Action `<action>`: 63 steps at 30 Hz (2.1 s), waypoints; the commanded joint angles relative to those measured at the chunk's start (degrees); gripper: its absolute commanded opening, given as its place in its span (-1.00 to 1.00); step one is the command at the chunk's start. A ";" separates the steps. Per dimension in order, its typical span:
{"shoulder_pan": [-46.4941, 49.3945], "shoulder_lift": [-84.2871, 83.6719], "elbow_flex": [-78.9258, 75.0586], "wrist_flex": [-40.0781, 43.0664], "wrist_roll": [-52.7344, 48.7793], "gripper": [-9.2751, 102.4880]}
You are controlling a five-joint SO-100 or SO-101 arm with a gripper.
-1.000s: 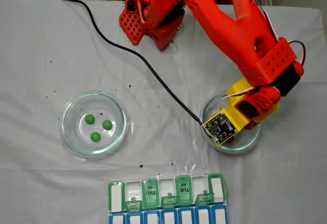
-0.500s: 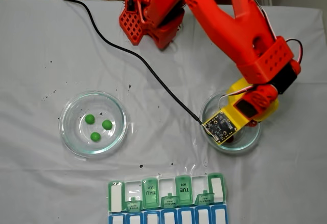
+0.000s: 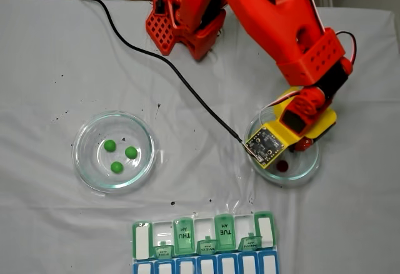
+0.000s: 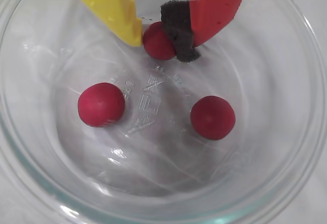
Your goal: Sort medicines into box.
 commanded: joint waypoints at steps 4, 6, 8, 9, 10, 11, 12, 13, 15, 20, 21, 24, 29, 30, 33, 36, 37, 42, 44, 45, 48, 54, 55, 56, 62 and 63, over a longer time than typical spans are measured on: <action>-1.49 3.16 0.44 -1.58 -1.14 -0.84; -1.76 4.31 0.97 -1.14 -1.05 -0.84; -1.85 5.36 2.37 -2.02 -0.88 -0.84; -1.93 5.71 2.99 -2.64 -0.88 -0.84; -1.93 5.80 3.25 -2.81 -0.97 -0.84; -1.93 5.71 3.25 -2.72 -0.97 -0.84; -1.93 5.54 3.08 -2.64 -0.97 -0.84; -1.85 5.45 2.99 -2.72 -0.88 -0.84; -1.67 5.27 2.72 -2.72 -0.88 -0.84; -2.20 7.82 4.31 -2.64 -0.70 -0.84; -2.20 8.09 4.22 -2.46 -0.70 -0.84; -1.67 8.88 4.48 -2.11 -1.14 -0.84; -2.02 11.16 6.94 -2.64 -1.14 -0.84; -2.20 11.87 7.29 -2.72 -1.14 -0.84; -2.64 14.06 7.73 -1.93 -0.88 -0.84; -2.64 16.08 8.00 -1.58 -0.79 -0.84; -2.37 16.17 7.82 -1.49 -0.79 -0.84; -1.23 13.27 5.19 -0.09 -1.05 -0.84; -0.97 12.30 4.66 -0.35 -1.05 -0.84; -0.88 12.04 4.39 -0.35 -1.05 -0.84; -0.88 11.16 3.34 0.09 -0.79 -0.84; -0.70 11.43 1.05 1.76 -0.53 -0.84; -0.62 11.43 0.26 2.81 -0.53 -0.84; -0.44 11.43 -0.53 3.87 -0.62 -0.84; 1.58 11.60 -5.62 7.21 -1.14 -0.84; 1.67 11.25 -6.33 8.00 -1.23 -0.84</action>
